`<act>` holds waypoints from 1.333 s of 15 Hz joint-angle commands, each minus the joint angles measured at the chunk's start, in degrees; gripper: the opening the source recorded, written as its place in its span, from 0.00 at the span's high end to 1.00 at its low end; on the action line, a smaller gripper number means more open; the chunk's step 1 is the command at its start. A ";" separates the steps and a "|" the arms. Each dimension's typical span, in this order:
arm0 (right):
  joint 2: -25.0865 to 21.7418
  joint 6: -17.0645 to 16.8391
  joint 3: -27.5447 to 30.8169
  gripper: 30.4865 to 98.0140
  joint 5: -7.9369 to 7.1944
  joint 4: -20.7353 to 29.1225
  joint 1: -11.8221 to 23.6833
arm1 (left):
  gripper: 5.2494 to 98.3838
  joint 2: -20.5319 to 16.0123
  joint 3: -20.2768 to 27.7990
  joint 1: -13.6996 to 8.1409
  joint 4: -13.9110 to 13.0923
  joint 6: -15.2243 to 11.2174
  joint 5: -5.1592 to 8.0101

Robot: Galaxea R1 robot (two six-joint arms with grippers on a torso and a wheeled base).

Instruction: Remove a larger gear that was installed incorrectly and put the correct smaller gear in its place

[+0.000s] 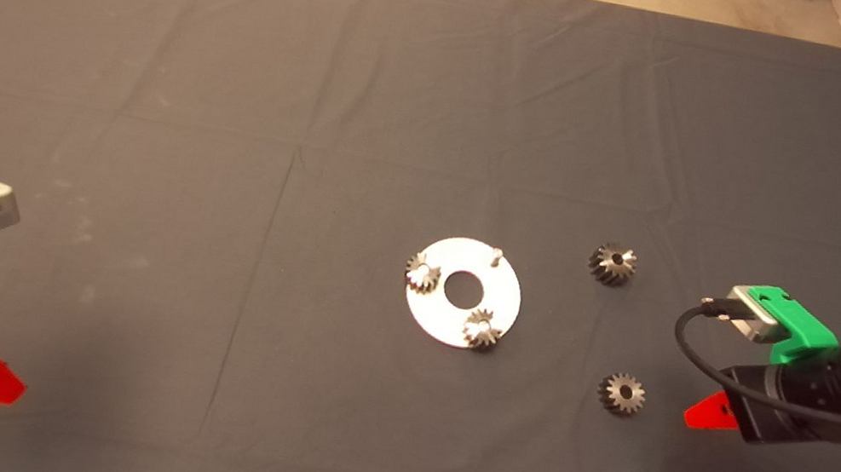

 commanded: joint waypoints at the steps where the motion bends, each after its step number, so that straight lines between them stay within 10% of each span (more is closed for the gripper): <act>1: 3.11 -0.22 -3.37 0.60 -1.95 1.70 1.33 | 0.00 -0.15 1.11 -0.59 -0.73 -0.64 7.66; 12: 8.15 -0.74 -8.77 0.60 -1.78 1.26 0.55 | 0.00 0.11 1.10 -0.59 -0.73 -0.64 7.66; 20: 6.75 -0.83 -8.77 0.60 -1.95 -5.25 -11.95 | 0.00 -0.15 1.61 -0.59 -0.73 -0.64 7.66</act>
